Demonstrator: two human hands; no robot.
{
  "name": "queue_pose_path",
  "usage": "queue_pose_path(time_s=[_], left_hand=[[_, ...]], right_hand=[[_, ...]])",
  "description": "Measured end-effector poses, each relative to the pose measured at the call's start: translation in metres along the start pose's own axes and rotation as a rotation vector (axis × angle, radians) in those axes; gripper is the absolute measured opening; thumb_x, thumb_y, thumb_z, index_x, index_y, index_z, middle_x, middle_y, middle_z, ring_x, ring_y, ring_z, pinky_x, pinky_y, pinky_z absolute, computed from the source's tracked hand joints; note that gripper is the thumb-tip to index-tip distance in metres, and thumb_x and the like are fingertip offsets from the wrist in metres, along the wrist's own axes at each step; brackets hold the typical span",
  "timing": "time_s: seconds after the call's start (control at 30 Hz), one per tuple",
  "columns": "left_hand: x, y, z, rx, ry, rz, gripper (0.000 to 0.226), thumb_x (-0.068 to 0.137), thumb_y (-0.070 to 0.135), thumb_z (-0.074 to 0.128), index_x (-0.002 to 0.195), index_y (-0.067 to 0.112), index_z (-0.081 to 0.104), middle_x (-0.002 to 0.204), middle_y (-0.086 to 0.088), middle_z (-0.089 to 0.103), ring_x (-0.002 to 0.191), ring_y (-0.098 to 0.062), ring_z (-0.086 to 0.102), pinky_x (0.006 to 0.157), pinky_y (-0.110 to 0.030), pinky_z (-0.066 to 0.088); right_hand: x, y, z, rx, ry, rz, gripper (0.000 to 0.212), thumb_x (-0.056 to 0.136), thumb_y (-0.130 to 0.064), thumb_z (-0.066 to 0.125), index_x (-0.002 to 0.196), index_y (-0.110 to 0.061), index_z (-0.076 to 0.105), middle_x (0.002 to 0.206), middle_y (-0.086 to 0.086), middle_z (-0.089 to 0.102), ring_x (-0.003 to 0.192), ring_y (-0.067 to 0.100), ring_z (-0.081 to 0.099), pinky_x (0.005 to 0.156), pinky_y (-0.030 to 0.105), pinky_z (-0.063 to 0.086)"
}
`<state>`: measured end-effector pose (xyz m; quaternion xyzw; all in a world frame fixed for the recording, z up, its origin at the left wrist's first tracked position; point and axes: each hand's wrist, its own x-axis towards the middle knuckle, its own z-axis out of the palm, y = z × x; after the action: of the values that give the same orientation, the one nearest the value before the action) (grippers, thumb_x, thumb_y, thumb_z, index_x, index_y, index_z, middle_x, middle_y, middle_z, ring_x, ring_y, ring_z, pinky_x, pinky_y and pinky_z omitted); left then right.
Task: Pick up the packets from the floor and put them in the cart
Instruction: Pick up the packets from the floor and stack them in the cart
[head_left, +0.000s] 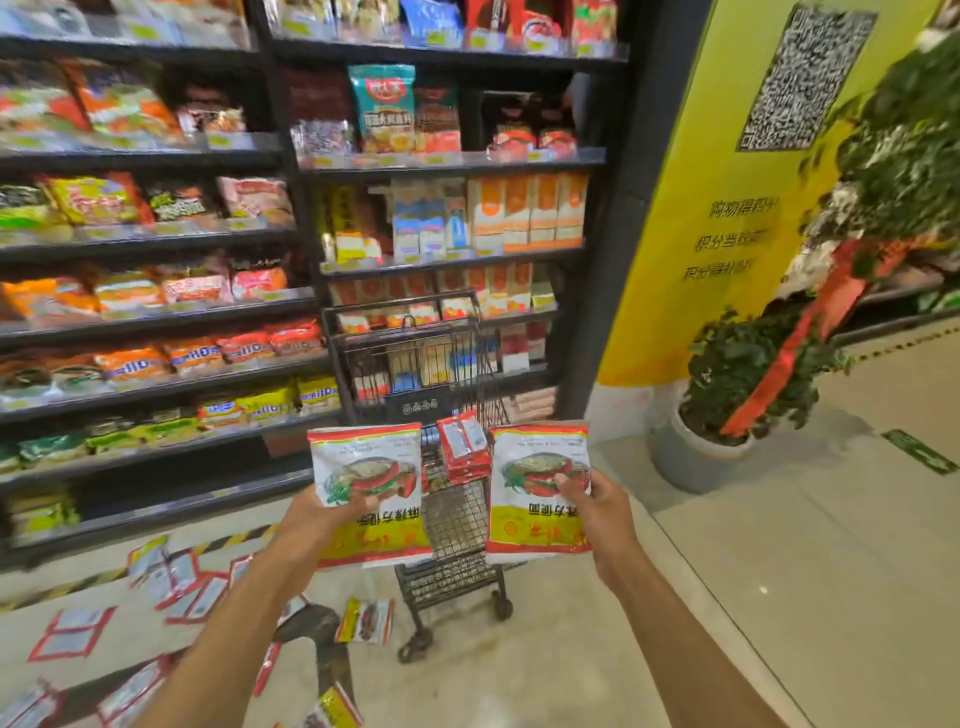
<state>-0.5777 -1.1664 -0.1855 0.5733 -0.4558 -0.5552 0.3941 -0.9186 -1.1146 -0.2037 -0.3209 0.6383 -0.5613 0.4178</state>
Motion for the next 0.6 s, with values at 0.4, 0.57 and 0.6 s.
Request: queue_pose_path(time_s=[0.4, 0.57, 0.6], left_hand=[[0.188, -0.022, 0.021, -0.021, 0.007, -0.158, 0.070, 0.050, 0.040, 0.101, 0.112, 0.018, 0.076, 0.101, -0.005, 0.082, 0.100, -0.032, 0.076, 0.098, -0.056, 0.057], [0.265, -0.031, 0.021, -0.003, -0.022, -0.207, 0.068, 0.052, 0.047, 0.096, 0.112, 0.022, 0.075, 0.102, -0.001, 0.082, 0.100, -0.030, 0.077, 0.097, -0.057, 0.058], [0.277, -0.032, 0.022, 0.001, -0.010, -0.213, 0.062, 0.057, 0.040, 0.096, 0.112, 0.021, 0.075, 0.102, -0.002, 0.082, 0.100, -0.029, 0.076, 0.097, -0.055, 0.058]], right_hand=[[0.164, 0.014, 0.055, -0.073, 0.006, 0.103, 0.015, 0.095, -0.022, 0.076, 0.110, -0.018, 0.077, 0.099, 0.005, 0.082, 0.090, 0.030, 0.080, 0.084, 0.055, 0.064], [0.237, 0.011, 0.097, -0.102, 0.009, 0.135, 0.016, 0.096, -0.021, 0.075, 0.112, -0.018, 0.076, 0.099, 0.005, 0.082, 0.088, 0.030, 0.080, 0.080, 0.047, 0.065], [0.249, 0.012, 0.105, -0.110, 0.017, 0.136, 0.016, 0.096, -0.020, 0.075, 0.112, -0.017, 0.076, 0.099, 0.005, 0.082, 0.089, 0.031, 0.079, 0.078, 0.045, 0.065]])
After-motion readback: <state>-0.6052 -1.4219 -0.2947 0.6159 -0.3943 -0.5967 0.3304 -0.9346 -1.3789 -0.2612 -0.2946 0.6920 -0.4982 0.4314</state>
